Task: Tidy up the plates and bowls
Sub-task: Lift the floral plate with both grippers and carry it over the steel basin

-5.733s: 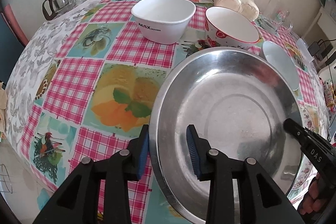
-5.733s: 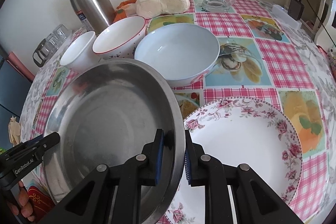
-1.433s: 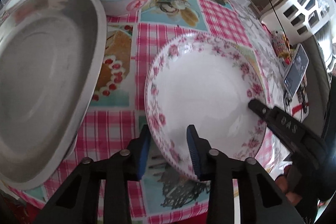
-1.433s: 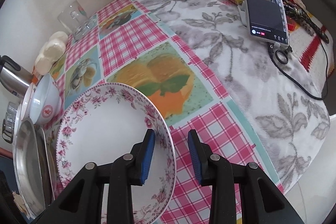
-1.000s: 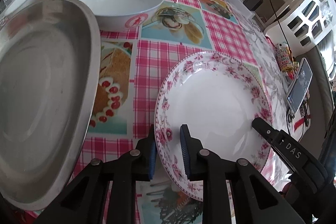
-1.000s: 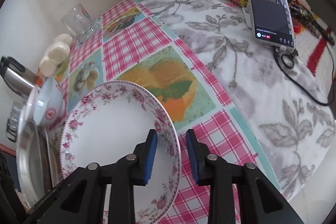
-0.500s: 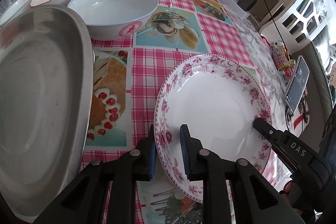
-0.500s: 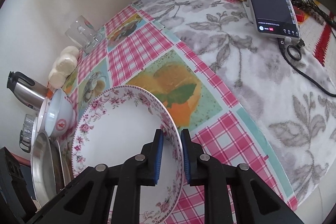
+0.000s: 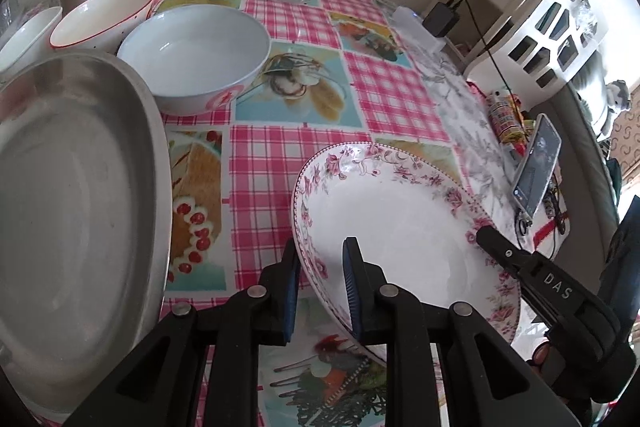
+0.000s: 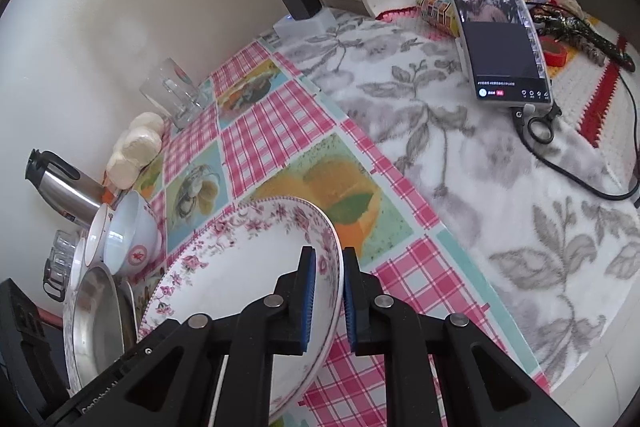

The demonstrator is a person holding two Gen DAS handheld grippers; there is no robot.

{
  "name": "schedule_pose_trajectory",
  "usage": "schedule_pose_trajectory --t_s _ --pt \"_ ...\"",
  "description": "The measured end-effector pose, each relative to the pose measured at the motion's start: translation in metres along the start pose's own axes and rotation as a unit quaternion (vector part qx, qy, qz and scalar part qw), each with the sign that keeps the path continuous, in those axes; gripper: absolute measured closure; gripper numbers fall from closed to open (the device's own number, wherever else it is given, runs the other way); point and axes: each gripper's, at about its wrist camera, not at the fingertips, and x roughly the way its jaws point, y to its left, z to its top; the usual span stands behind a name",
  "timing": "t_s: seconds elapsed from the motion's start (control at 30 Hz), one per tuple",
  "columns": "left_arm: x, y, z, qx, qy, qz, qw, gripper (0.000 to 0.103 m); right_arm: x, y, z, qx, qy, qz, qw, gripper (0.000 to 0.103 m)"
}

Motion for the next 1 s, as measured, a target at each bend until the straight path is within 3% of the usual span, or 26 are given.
schedule_pose_trajectory --t_s 0.17,0.53,1.0 --pt "0.001 0.0 0.002 -0.002 0.003 -0.006 1.0 0.081 -0.002 -0.004 -0.002 0.003 0.002 0.001 1.0 0.089" --pt "-0.038 -0.008 0.013 0.024 -0.051 -0.022 0.9982 0.081 -0.034 0.012 0.005 -0.013 -0.064 0.028 0.997 0.089" --pt "-0.096 0.037 0.037 0.032 -0.1 -0.018 0.9943 0.081 -0.057 0.083 -0.003 -0.06 -0.096 0.065 0.991 0.089"
